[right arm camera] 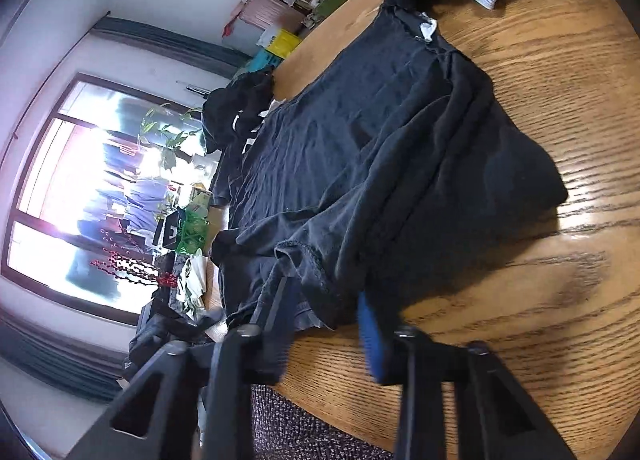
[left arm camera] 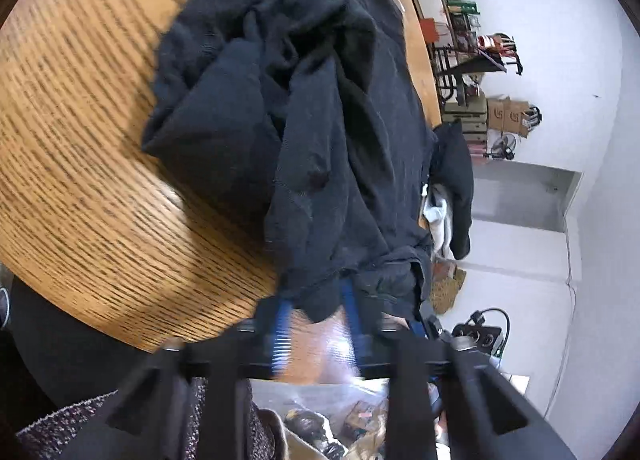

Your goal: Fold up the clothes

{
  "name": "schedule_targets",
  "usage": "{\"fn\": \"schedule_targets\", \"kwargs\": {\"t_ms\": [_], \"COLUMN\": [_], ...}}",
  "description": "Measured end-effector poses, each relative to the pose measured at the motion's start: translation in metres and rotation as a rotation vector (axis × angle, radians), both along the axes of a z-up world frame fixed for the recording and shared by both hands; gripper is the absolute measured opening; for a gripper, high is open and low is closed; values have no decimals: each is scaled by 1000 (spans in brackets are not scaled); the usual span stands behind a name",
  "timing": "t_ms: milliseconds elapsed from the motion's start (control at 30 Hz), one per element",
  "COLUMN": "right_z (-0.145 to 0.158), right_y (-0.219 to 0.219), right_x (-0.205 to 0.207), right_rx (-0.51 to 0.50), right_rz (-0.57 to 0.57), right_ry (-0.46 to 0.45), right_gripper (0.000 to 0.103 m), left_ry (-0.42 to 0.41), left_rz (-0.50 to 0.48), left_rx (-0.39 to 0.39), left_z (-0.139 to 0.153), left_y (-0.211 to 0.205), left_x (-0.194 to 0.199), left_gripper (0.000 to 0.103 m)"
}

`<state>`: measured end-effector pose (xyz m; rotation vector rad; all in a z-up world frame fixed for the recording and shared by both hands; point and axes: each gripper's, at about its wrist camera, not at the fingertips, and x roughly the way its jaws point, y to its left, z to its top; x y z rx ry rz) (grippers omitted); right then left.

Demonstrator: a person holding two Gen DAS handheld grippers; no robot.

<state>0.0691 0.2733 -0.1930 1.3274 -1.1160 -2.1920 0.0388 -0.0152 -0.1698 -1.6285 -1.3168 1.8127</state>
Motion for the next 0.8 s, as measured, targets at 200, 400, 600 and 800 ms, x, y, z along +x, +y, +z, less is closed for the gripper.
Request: {"fn": "schedule_targets", "kwargs": {"t_ms": [200, 400, 600, 800], "right_z": [16, 27, 21, 14], "right_y": [3, 12, 18, 38], "right_x": [-14, -48, -96, -98], "right_rx": [3, 19, 27, 35], "right_rz": [4, -31, -77, -159], "right_ry": [50, 94, 85, 58], "right_gripper": [14, 13, 15, 46], "left_ry": [53, 132, 126, 170], "left_rz": [-14, 55, 145, 252], "left_rx": [49, 6, -51, 1], "left_z": [22, 43, 38, 38], "left_y": [-4, -13, -19, -47], "left_x": [-22, -66, -116, -118], "left_gripper": [12, 12, 14, 79]}}
